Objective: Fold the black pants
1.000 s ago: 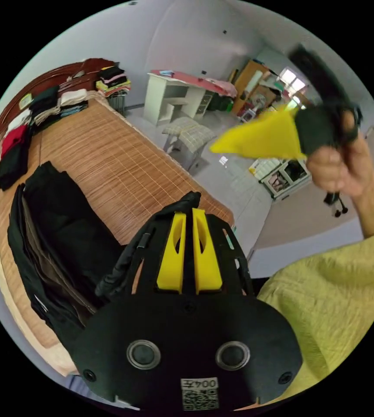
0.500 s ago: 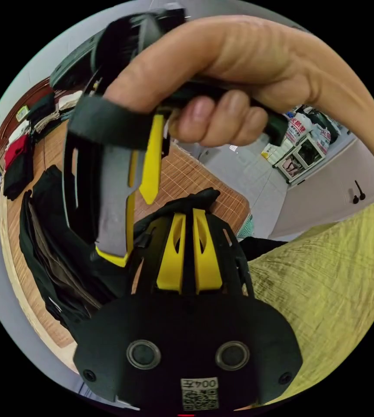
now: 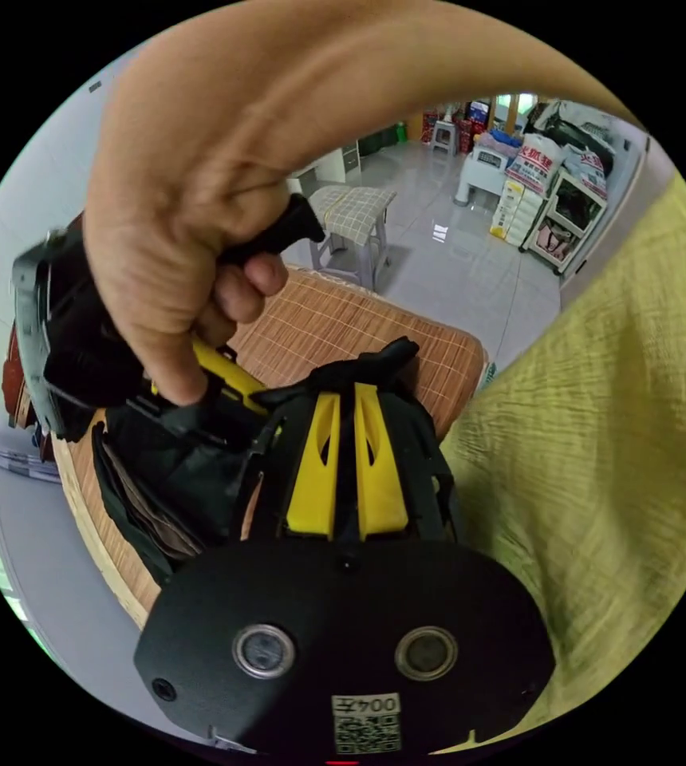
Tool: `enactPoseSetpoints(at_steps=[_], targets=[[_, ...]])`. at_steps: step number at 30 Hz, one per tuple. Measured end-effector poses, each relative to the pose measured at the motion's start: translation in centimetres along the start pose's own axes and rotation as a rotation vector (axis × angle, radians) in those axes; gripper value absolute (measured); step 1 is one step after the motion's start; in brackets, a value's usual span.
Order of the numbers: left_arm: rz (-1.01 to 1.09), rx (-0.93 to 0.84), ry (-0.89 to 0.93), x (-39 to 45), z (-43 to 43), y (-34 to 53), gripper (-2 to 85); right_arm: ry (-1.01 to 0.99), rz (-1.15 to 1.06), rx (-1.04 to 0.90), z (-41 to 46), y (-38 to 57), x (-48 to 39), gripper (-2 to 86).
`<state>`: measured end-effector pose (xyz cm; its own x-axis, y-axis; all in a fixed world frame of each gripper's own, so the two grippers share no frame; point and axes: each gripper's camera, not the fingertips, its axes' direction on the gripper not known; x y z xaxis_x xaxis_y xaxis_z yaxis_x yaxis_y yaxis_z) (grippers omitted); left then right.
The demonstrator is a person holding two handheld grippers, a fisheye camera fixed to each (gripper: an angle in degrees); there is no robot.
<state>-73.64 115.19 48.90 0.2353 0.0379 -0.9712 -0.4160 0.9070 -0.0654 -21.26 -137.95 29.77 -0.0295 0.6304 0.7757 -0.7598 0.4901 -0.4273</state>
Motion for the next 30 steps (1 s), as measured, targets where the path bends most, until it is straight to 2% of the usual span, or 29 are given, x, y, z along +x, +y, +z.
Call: enactPoseSetpoints(at_steps=[5,11,14,16,17,19,22,24,27,30], targets=[[-0.093,-0.009,-0.022,-3.3,0.4,1.6,3.8,-0.107,0.152,0.292,-1.3,4.7,3.3,5.1],[-0.204,0.078,0.095,-9.2,-0.1,6.4,6.4,-0.287,0.191,0.619,-1.4,12.9,6.2,5.1],[-0.376,0.104,0.251,-14.3,0.7,11.5,11.8,-0.31,0.16,0.73,-2.1,16.4,6.0,5.2],[-0.642,0.196,0.552,-19.7,1.9,16.0,18.0,-0.315,0.154,0.799,-2.6,18.4,5.3,5.2],[-0.705,0.254,0.656,-21.0,2.2,17.1,19.2,-0.313,0.154,0.81,-2.7,18.7,5.0,5.2],[-0.904,0.5,0.947,-25.1,3.3,20.0,24.1,-0.294,0.152,0.845,-2.7,19.5,3.3,5.2],[-0.982,0.596,1.072,-29.0,4.5,19.9,29.0,-0.289,0.16,0.863,-1.7,19.5,1.0,5.3],[-1.007,0.574,1.068,-30.9,5.1,19.0,31.3,-0.251,0.15,0.842,-1.1,19.1,-0.8,5.3],[-1.0,0.463,1.074,-32.8,6.9,18.3,30.5,-0.158,0.18,0.8,-0.2,18.5,-3.1,5.3],[-1.033,0.414,1.095,-33.4,9.1,19.9,27.4,-0.222,0.212,0.789,1.0,18.9,-2.8,5.4]])
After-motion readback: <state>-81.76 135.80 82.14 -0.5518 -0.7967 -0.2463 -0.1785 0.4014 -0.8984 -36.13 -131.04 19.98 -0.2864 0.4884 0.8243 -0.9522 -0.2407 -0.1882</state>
